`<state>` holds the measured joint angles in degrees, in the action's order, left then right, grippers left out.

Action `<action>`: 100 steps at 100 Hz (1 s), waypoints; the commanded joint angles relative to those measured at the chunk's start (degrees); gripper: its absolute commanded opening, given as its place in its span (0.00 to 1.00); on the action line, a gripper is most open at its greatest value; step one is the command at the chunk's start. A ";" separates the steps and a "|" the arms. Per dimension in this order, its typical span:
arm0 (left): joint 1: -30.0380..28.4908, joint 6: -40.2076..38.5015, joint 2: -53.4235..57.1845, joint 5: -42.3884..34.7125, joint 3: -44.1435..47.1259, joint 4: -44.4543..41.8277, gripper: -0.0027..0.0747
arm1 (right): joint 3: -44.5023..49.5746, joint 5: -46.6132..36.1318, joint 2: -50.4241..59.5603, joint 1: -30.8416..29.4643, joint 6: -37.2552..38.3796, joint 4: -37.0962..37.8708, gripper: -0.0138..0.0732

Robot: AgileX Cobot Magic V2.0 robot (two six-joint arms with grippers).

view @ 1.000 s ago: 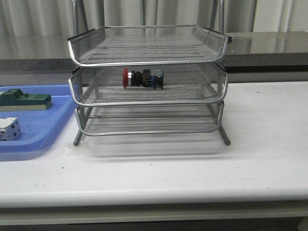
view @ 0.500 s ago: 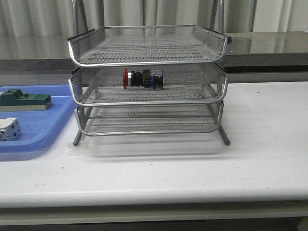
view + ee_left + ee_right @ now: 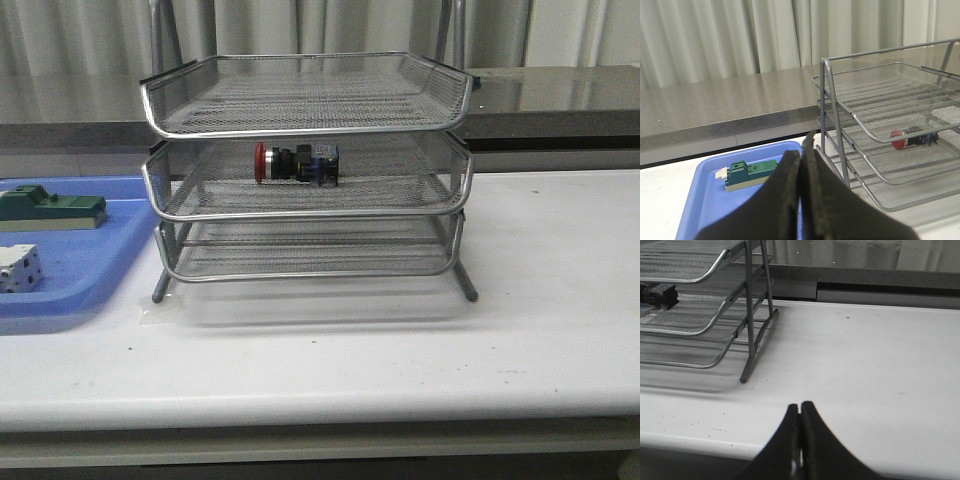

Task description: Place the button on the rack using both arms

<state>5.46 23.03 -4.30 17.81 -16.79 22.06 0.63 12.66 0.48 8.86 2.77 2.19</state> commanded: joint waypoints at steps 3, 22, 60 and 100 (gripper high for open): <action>-0.07 -0.52 -0.76 -4.61 -1.53 0.85 0.01 | 0.62 -8.54 1.02 -0.10 0.29 -0.80 0.08; -0.07 -0.52 -0.76 -4.61 -1.53 0.85 0.01 | 0.96 -10.38 1.02 -0.10 0.29 -1.69 0.08; -0.07 -0.52 -0.76 -4.61 -1.53 0.85 0.01 | 0.96 -10.31 1.02 -0.10 0.29 -1.75 0.08; -0.07 -0.52 -0.76 -4.61 -1.53 0.85 0.01 | 0.96 -10.31 1.02 -0.10 0.29 -1.75 0.08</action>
<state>5.46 23.03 -4.30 17.81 -16.79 22.06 1.52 7.34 0.58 8.86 2.97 0.42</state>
